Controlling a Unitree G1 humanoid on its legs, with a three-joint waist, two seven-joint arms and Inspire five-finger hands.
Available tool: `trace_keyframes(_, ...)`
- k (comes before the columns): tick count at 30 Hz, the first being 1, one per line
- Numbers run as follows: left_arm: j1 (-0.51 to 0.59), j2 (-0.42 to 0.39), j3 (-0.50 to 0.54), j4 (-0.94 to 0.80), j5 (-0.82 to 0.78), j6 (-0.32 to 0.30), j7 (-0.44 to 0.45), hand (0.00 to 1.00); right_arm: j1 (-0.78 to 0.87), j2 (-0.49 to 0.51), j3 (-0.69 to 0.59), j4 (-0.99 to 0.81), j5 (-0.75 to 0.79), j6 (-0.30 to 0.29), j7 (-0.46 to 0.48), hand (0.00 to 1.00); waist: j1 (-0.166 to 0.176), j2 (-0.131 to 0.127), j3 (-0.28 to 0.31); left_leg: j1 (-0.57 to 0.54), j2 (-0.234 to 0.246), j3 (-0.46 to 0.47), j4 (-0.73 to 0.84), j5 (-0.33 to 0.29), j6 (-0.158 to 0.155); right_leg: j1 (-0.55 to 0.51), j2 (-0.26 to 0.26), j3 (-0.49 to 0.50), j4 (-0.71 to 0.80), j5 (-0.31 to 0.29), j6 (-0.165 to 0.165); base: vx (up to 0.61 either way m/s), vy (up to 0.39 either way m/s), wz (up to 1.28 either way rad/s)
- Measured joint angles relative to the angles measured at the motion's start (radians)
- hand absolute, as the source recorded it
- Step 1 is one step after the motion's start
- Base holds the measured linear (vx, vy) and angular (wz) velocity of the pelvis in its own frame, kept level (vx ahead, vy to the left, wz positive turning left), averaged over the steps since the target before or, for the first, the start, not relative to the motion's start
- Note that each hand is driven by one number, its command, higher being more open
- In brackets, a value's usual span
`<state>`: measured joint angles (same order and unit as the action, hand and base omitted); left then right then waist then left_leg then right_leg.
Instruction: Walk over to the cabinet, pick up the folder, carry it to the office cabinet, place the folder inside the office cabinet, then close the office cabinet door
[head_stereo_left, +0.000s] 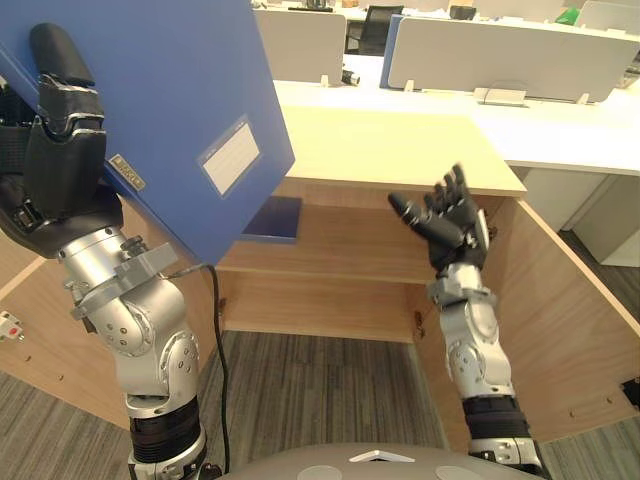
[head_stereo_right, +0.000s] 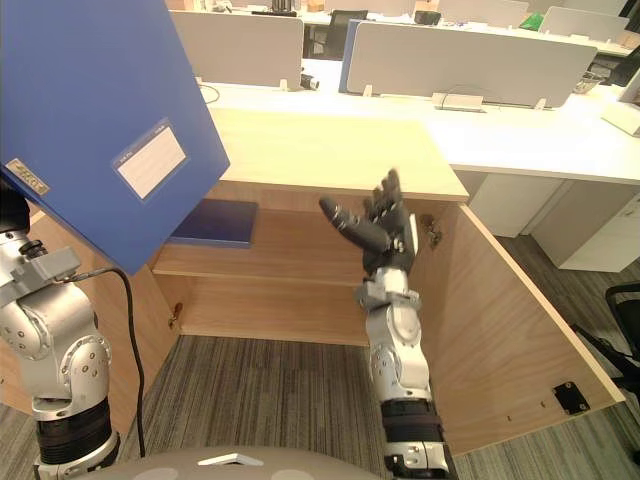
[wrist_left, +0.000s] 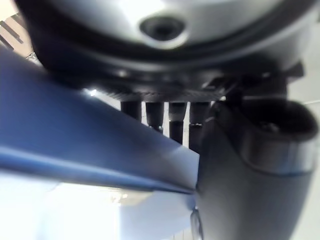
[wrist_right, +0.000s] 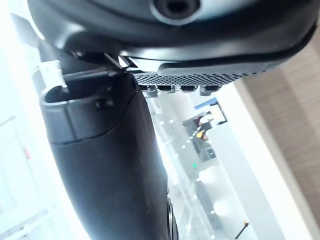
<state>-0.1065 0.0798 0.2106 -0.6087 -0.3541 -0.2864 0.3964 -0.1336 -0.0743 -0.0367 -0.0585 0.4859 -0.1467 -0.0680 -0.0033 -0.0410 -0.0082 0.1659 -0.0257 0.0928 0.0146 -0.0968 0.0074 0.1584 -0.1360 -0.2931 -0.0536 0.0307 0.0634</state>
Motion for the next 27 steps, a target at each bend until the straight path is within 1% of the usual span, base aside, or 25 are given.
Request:
trace_keyframes(3, 0.0, 0.002, -0.004, 0.0, -0.028, 0.001, -0.03, 0.0, -0.077, -0.019, -0.004, -0.049, -0.01, 0.0, -0.007, 1.0, -0.001, 0.006, 0.004, 0.0, 0.0, 0.001, 0.0, 0.0, 0.0, 0.0, 0.0, 0.001, 0.0, 0.0, 0.0, 0.0, 0.0, 0.0)
trace_keyframes(9, 0.0, 0.012, -0.056, 0.005, -0.081, 0.001, -0.103, 0.0, -0.275, -0.144, 0.012, -0.054, -0.01, -0.001, -0.007, 1.0, 0.005, 0.019, 0.014, -0.001, 0.0, -0.003, 0.001, 0.0, 0.0, 0.001, 0.0, -0.003, 0.0, 0.0, 0.0, 0.0, 0.0, 0.0)
trace_keyframes(10, 0.0, 0.016, -0.074, 0.015, -0.087, 0.001, -0.119, 0.0, -0.315, -0.173, 0.031, -0.052, -0.007, -0.002, 0.001, 1.0, 0.006, 0.022, 0.016, 0.0, 0.0, -0.004, 0.001, 0.0, 0.0, 0.002, 0.0, -0.004, 0.001, 0.0, 0.001, 0.0, 0.0, 0.0)
trace_keyframes(12, 0.0, 0.028, -0.102, 0.035, -0.118, 0.002, -0.152, 0.0, -0.379, -0.214, 0.073, -0.032, 0.013, -0.012, 0.052, 1.0, 0.006, 0.025, 0.02, -0.001, 0.0, -0.005, 0.0, 0.0, 0.0, 0.002, 0.0, -0.004, 0.001, 0.0, 0.001, 0.0, 0.0, 0.0)
trace_keyframes(13, -0.001, 0.041, -0.124, 0.052, -0.13, 0.002, -0.167, 0.0, -0.413, -0.235, 0.102, -0.01, 0.031, -0.016, 0.08, 1.0, 0.006, 0.025, 0.02, -0.001, 0.001, -0.005, 0.001, 0.0, 0.0, 0.003, 0.0, -0.005, 0.001, 0.0, 0.001, 0.0, 0.0, 0.03)
trace_keyframes(14, -0.001, 0.063, -0.161, 0.08, -0.166, 0.006, -0.207, 0.0, -0.466, -0.264, 0.151, 0.033, 0.054, -0.015, 0.131, 1.0, 0.007, 0.026, 0.02, -0.002, 0.001, -0.008, 0.0, 0.0, 0.0, 0.003, 0.0, -0.007, 0.001, 0.0, 0.001, 0.0, 0.0, 0.05)
trace_keyframes(16, -0.002, 0.09, -0.204, 0.112, -0.203, 0.009, -0.251, 0.0, -0.507, -0.289, 0.203, 0.076, 0.083, -0.015, 0.172, 1.0, 0.015, 0.026, 0.021, -0.003, 0.001, -0.01, 0.0, 0.0, 0.0, 0.003, 0.0, -0.008, 0.001, 0.0, 0.001, 0.0, 0.0, 0.02)
trace_keyframes(17, -0.008, 0.118, -0.23, 0.144, -0.238, 0.008, -0.284, 0.0, -0.536, -0.304, 0.238, 0.119, 0.115, -0.014, 0.194, 1.0, 0.022, 0.028, 0.022, -0.003, 0.001, -0.01, 0.0, 0.0, 0.0, 0.002, 0.0, -0.009, 0.001, 0.0, 0.001, 0.0, 0.0, 0.0)
trace_keyframes(19, -0.019, 0.157, -0.233, 0.202, -0.315, 0.008, -0.326, 0.0, -0.573, -0.341, 0.264, 0.212, 0.166, -0.01, 0.223, 1.0, 0.03, 0.03, 0.023, -0.004, 0.0, -0.014, 0.0, 0.002, 0.001, 0.002, -0.001, -0.012, 0.002, 0.0, 0.001, 0.0, 0.0, 0.08)
trace_keyframes(20, -0.03, 0.189, -0.237, 0.246, -0.346, 0.008, -0.348, 0.0, -0.597, -0.37, 0.293, 0.261, 0.175, 0.0, 0.235, 1.0, 0.031, 0.031, 0.024, -0.008, 0.0, -0.021, 0.0, 0.003, 0.002, 0.001, -0.001, -0.019, 0.002, 0.0, 0.001, -0.01, -0.008, 0.13)
trace_keyframes(21, -0.037, 0.204, -0.237, 0.267, -0.359, 0.009, -0.356, 0.0, -0.607, -0.382, 0.306, 0.28, 0.195, 0.006, 0.239, 1.0, 0.032, 0.031, 0.024, -0.01, 0.0, -0.024, 0.0, 0.004, 0.002, 0.001, -0.001, -0.022, 0.002, 0.0, 0.001, -0.01, -0.012, 0.18)
trace_keyframes(23, -0.058, 0.261, -0.239, 0.334, -0.426, 0.011, -0.399, 0.0, -0.634, -0.407, 0.33, 0.338, 0.22, 0.016, 0.262, 1.0, 0.031, 0.033, 0.027, -0.016, 0.0, -0.034, 0.0, 0.005, 0.001, -0.002, -0.001, -0.031, 0.002, 0.0, 0.001, 0.0, -0.02, 0.13)
trace_keyframes(24, -0.059, 0.267, -0.239, 0.338, -0.434, 0.011, -0.405, 0.0, -0.636, -0.409, 0.332, 0.341, 0.232, 0.017, 0.266, 1.0, 0.031, 0.033, 0.027, -0.017, 0.0, -0.034, 0.0, 0.004, 0.001, -0.002, -0.001, -0.031, 0.001, 0.0, 0.001, 0.01, -0.015, 0.08)
trace_keyframes(26, -0.086, 0.292, -0.245, 0.384, -0.486, 0.013, -0.46, 0.0, -0.642, -0.437, 0.34, 0.349, 0.277, 0.024, 0.296, 1.0, 0.035, 0.033, 0.027, -0.019, 0.001, -0.039, 0.0, 0.004, 0.001, -0.002, 0.0, -0.031, 0.0, 0.0, 0.001, 0.02, -0.007, 0.06)
trace_keyframes(27, -0.095, 0.297, -0.244, 0.399, -0.502, 0.013, -0.468, 0.0, -0.652, -0.438, 0.343, 0.363, 0.277, 0.024, 0.302, 1.0, 0.034, 0.033, 0.027, -0.019, 0.001, -0.04, 0.0, 0.004, 0.001, -0.002, 0.0, -0.03, 0.0, 0.001, 0.0, 0.0, 0.0, 0.0)
